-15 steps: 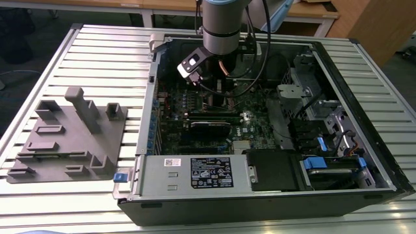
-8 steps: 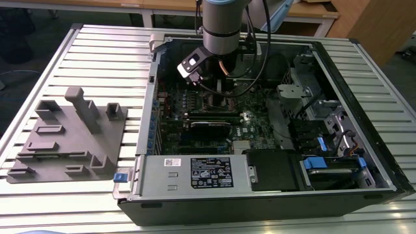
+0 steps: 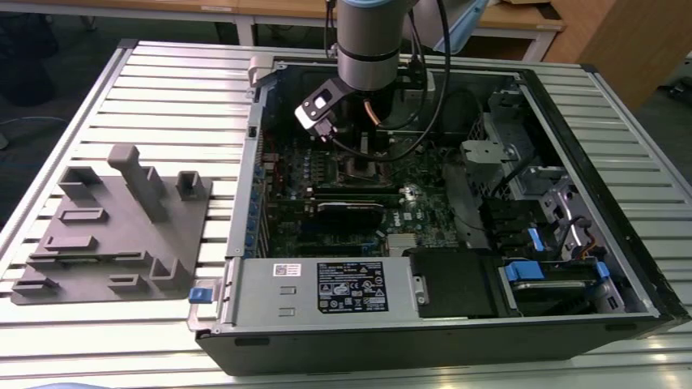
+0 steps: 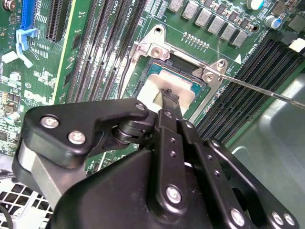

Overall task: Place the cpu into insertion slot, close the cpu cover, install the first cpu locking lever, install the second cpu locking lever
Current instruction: 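Place the cpu into insertion slot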

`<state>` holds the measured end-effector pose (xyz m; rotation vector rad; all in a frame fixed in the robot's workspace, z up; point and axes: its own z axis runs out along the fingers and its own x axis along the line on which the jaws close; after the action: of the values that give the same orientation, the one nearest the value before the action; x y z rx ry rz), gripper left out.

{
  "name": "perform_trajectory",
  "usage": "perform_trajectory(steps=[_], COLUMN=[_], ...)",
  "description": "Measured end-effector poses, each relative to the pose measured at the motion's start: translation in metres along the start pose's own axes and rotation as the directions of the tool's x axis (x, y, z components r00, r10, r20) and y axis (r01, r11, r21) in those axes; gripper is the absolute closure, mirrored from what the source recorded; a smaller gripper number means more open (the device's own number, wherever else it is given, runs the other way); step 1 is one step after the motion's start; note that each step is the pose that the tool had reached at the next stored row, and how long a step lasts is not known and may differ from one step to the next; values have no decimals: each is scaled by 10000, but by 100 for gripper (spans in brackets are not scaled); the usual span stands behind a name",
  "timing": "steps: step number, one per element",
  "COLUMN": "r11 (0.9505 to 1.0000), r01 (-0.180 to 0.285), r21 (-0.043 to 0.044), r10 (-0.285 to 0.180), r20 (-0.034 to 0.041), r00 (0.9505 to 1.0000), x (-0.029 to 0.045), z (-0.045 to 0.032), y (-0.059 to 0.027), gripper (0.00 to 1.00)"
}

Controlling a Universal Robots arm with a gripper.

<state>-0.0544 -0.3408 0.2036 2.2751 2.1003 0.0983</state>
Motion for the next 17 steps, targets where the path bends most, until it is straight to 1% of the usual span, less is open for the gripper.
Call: perform_trajectory(steps=[1, 2, 8, 13, 17], r11=[10000, 10000, 10000, 10000, 10000], r01=[0, 0, 0, 0, 1], r21=[0, 0, 0, 3, 4], r10=[0, 0, 0, 0, -1], r20=[-1, 0, 0, 5, 7], r00=[10000, 10000, 10000, 10000, 10000], x=[0, 0, 0, -2, -2], z=[0, 0, -2, 39, 51], y=[0, 0, 0, -4, -5], gripper=[89, 89, 89, 89, 89])
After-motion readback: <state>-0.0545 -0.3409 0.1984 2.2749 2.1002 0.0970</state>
